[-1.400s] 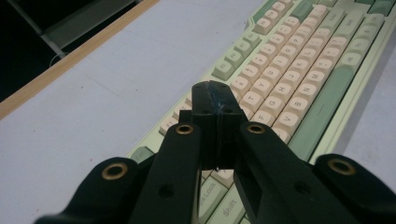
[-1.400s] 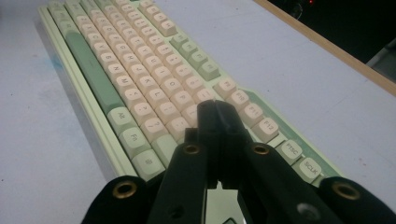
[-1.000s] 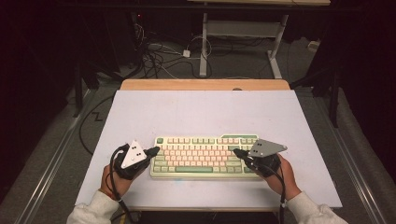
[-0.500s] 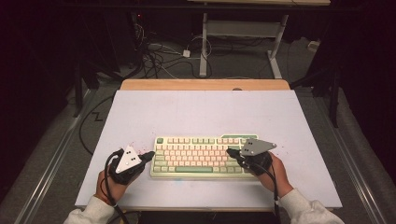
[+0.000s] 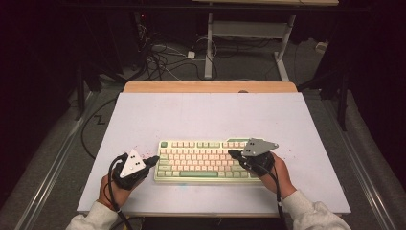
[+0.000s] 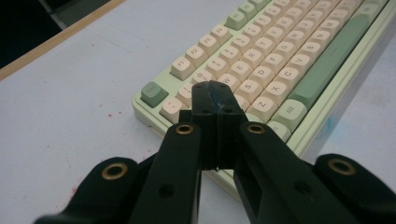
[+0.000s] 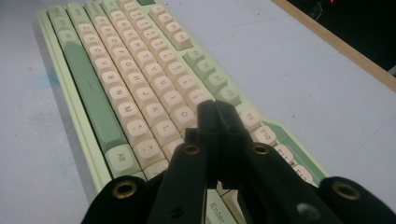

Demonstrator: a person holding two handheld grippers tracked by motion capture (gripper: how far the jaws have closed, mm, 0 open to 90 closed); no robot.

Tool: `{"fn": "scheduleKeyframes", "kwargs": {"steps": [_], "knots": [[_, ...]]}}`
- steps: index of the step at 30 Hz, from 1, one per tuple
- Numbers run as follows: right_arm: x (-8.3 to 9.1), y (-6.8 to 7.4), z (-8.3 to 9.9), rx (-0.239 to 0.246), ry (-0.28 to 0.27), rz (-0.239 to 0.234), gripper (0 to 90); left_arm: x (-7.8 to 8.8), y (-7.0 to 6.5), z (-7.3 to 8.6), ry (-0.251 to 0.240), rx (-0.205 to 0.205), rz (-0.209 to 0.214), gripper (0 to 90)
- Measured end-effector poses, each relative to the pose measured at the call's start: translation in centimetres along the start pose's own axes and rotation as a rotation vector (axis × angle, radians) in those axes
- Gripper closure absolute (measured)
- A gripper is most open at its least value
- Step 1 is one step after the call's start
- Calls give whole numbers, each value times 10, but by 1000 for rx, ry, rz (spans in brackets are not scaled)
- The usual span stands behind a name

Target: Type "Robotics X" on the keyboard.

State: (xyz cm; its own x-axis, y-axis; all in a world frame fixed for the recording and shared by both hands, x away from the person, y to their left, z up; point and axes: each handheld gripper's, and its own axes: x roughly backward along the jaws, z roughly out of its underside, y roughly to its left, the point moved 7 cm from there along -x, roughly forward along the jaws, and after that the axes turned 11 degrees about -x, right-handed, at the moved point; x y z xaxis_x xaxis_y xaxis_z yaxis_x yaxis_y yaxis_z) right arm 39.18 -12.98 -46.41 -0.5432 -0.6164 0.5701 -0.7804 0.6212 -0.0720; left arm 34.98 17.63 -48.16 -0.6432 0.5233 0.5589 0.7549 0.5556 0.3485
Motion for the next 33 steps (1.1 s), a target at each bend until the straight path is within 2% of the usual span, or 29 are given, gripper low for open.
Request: {"fn": "scheduleKeyframes", "kwargs": {"steps": [6, 18, 23, 33], "knots": [[-6, 4, -5, 1, 3, -12, 898, 1, 1, 1, 1, 4, -11, 879], [-15, 7, -12, 12, 14, -26, 898, 1, 0, 1, 1, -7, -1, 879], [-22, 9, -11, 15, 41, -35, 898, 1, -1, 1, 0, -8, 2, 878], [-27, 10, -9, 18, 57, -43, 898, -2, -4, 1, 7, -15, 14, 878]]}}
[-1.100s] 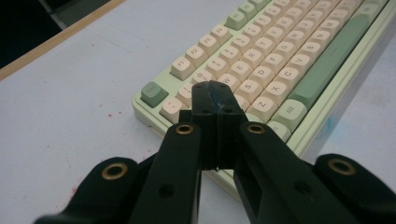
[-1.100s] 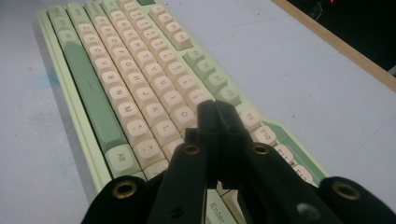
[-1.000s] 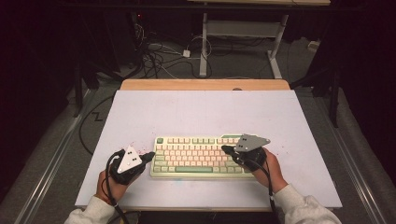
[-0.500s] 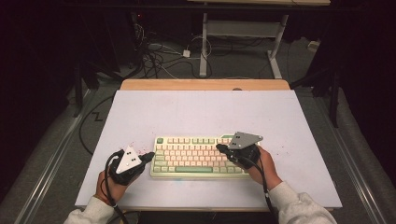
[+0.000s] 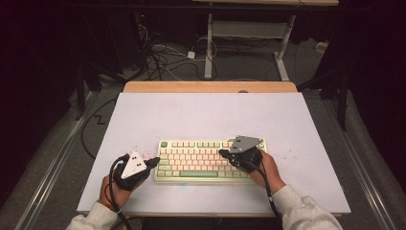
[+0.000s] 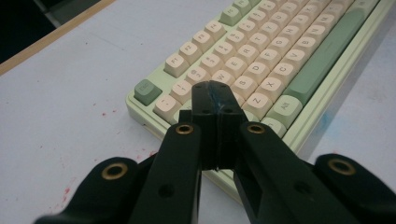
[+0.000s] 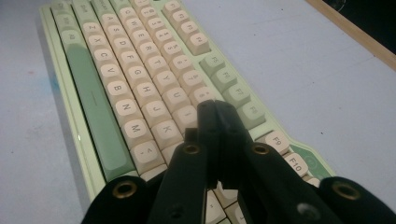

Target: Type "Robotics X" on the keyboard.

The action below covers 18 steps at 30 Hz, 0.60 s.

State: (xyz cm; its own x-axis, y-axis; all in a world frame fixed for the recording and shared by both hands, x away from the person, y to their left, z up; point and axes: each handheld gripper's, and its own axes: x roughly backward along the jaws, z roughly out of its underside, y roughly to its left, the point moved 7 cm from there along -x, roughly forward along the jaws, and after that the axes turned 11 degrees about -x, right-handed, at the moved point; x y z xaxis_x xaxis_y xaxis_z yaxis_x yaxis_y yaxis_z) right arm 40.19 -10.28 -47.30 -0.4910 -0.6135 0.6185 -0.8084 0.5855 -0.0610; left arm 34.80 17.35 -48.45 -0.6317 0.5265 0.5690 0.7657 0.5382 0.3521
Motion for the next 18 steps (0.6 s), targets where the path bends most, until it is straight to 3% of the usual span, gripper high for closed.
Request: {"fn": "scheduleKeyframes", "kwargs": {"steps": [18], "knots": [[-23, 3, 4, 21, 65, 1, 898, -3, -2, 0, 6, -16, 11, 878]]}}
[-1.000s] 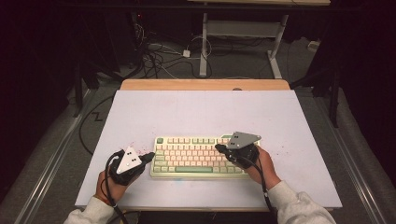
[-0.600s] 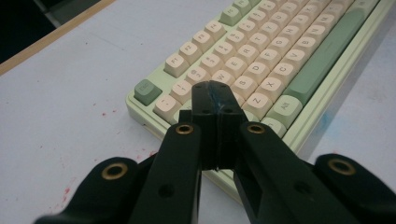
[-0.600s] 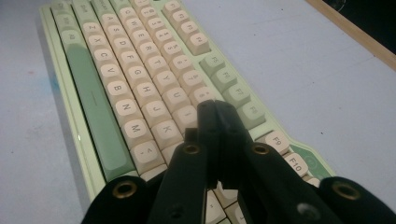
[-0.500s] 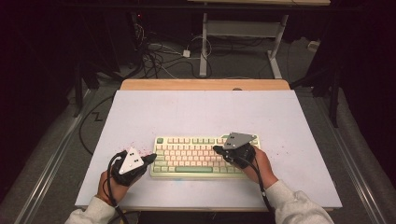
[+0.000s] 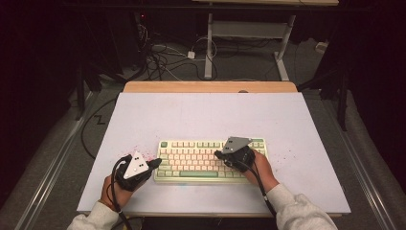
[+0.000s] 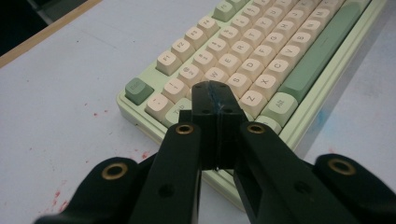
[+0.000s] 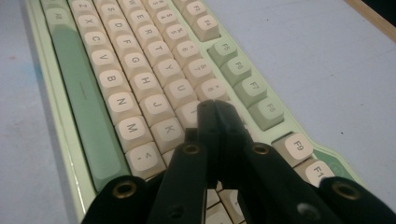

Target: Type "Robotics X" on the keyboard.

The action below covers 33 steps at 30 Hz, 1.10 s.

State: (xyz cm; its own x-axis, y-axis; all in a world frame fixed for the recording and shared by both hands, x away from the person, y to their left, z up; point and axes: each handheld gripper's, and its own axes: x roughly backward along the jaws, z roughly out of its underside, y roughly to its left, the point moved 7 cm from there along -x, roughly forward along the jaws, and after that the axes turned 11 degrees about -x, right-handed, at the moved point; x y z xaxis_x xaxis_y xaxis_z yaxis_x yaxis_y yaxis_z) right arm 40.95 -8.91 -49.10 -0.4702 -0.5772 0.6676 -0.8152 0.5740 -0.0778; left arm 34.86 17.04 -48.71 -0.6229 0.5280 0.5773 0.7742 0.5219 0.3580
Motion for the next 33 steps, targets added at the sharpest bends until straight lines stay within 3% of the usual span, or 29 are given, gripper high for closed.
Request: {"fn": "scheduleKeyframes", "kwargs": {"steps": [11, 16, 33], "knots": [[-8, 0, 2, 12, 31, 23, 898, -1, -1, 1, 6, -4, 10, 878], [-10, 2, 1, 26, 72, 37, 898, -1, -2, 1, 10, -10, 13, 878], [19, 0, -9, -17, -61, 27, 898, -4, -4, 0, 17, -19, 20, 878]]}}
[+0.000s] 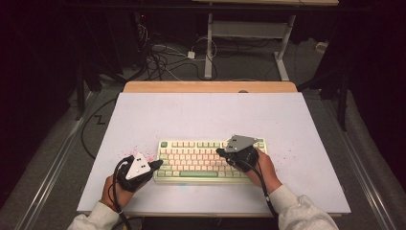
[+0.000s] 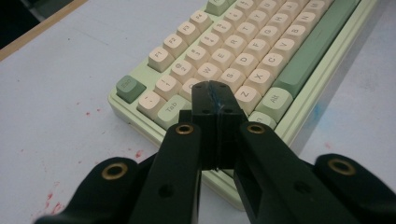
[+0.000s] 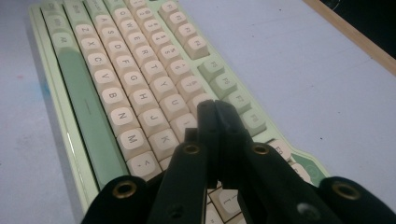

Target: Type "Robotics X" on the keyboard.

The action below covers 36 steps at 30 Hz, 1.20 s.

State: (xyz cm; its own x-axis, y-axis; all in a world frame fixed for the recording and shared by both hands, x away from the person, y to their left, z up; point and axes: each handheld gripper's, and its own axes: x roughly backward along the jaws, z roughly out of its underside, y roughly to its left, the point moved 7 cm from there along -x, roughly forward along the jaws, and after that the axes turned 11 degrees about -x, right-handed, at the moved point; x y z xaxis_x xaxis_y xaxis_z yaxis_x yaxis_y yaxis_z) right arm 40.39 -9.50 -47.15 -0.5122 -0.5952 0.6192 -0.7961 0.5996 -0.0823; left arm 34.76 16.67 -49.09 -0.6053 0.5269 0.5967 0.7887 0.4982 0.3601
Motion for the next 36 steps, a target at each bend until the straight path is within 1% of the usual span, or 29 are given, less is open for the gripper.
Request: {"fn": "scheduleKeyframes", "kwargs": {"steps": [2, 3, 6, 7, 12, 28, 36], "knots": [[2, -1, -1, 4, -11, -4, 898, -1, 0, 0, 1, 1, 2, 878], [4, -1, -1, 1, -16, -5, 898, -2, -2, 0, 2, 7, 10, 879], [5, -2, -1, -9, -23, -3, 898, -2, -2, -1, 3, 2, 14, 878], [6, -3, -1, -10, -24, -2, 898, -2, -2, -1, 2, -5, 8, 878], [11, -2, -2, -9, -38, -4, 898, -3, -4, -1, 3, 2, 21, 879], [18, 3, -5, -4, -62, -18, 898, -4, -6, -2, 3, -8, 29, 878], [20, 9, -8, 6, -73, -28, 898, -4, -6, -3, 1, -5, 31, 878]]}}
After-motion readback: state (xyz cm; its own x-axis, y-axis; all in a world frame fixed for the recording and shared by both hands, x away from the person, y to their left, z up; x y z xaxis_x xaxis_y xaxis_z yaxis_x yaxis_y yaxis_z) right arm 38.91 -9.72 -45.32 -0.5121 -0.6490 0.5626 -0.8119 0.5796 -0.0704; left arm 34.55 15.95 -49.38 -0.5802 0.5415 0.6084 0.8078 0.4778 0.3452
